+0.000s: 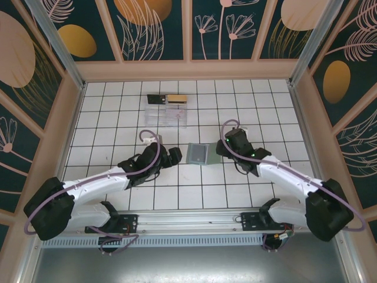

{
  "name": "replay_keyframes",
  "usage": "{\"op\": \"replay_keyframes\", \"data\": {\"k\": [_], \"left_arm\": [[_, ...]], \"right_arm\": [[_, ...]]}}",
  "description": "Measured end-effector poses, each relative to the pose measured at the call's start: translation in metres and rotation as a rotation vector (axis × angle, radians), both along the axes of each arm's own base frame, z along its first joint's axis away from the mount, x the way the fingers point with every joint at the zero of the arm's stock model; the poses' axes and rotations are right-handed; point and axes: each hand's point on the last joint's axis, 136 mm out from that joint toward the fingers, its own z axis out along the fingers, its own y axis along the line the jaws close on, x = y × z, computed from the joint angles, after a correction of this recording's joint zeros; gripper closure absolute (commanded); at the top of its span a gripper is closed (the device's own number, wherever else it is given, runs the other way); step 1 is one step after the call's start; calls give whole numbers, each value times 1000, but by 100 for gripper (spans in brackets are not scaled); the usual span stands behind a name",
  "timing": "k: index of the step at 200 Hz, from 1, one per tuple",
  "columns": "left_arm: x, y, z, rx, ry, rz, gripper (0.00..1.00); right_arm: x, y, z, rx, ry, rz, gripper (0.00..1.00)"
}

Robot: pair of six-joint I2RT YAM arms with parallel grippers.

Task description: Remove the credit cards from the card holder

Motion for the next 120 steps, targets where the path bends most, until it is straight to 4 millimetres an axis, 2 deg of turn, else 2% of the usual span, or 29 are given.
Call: {"op": "replay_keyframes", "data": {"k": [5,15,20,38,56,76,101,120], "left_arm": [[1,-1,0,-1,-1,1,16],[4,-4,2,-3,-3,1,20],[5,-5,3,-3,-6,-1,22],[10,-13,5,-13,-9,-8,29],[15,-21,5,-14,-6,-21,35],[19,-31,4,-18,3,-40,39],[24,-44,3,-36,8,-65,40],[26,-54,1,-56,14,-91,45]], "right_arm": [[-1,3,6,1,-22,11,29],[-2,8,15,12,-51,29,45],[-2,10,18,21,-64,35,49],[-1,18,22,37,-81,75,67],[0,27,14,52,-55,105,71],[-2,34,-10,32,15,133,74],[-4,35,-37,-9,92,139,82],[-3,32,-48,-11,122,131,88]]}}
